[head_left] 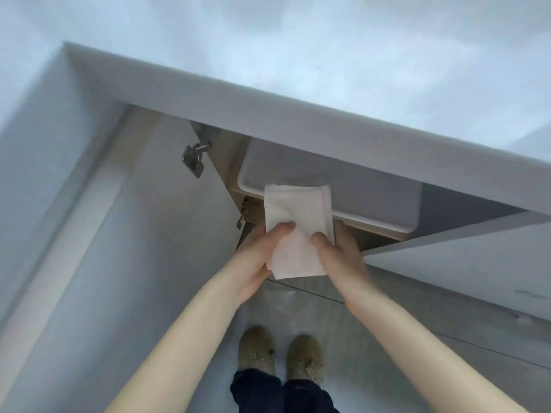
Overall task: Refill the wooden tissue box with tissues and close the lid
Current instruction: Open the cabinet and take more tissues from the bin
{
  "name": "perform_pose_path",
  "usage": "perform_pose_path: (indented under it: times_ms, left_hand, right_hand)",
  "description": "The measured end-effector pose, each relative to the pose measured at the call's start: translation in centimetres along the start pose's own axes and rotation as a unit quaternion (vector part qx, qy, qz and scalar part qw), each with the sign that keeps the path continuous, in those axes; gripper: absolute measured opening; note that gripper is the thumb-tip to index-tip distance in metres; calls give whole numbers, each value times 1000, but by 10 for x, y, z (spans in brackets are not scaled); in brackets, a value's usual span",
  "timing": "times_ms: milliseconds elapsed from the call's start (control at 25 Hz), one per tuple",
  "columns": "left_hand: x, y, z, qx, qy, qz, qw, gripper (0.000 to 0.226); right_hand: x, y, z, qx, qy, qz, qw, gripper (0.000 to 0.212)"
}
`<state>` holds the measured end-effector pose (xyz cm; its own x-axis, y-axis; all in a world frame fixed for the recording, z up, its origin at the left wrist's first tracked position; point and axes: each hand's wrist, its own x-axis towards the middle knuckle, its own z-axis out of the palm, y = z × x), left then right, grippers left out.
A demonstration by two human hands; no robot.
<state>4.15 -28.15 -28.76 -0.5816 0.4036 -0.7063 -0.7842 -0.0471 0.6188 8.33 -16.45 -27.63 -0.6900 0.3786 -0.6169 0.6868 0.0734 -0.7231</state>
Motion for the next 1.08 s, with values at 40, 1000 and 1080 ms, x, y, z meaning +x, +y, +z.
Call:
perform_pose_path:
  times_ms: [40,1000,1080]
  left_hand:
    - [-10,0,1,-5,7,2,1000,34]
    - [-4,3,-27,-55,154,1,987,32]
    - [1,3,-32,-50,151,-6,987,36]
  right_hand:
    - [-12,-1,0,-1,-7,0,1000,33]
    - [93,0,11,164,-15,187,968,43]
    - [115,1,18,225,-37,230,946,46]
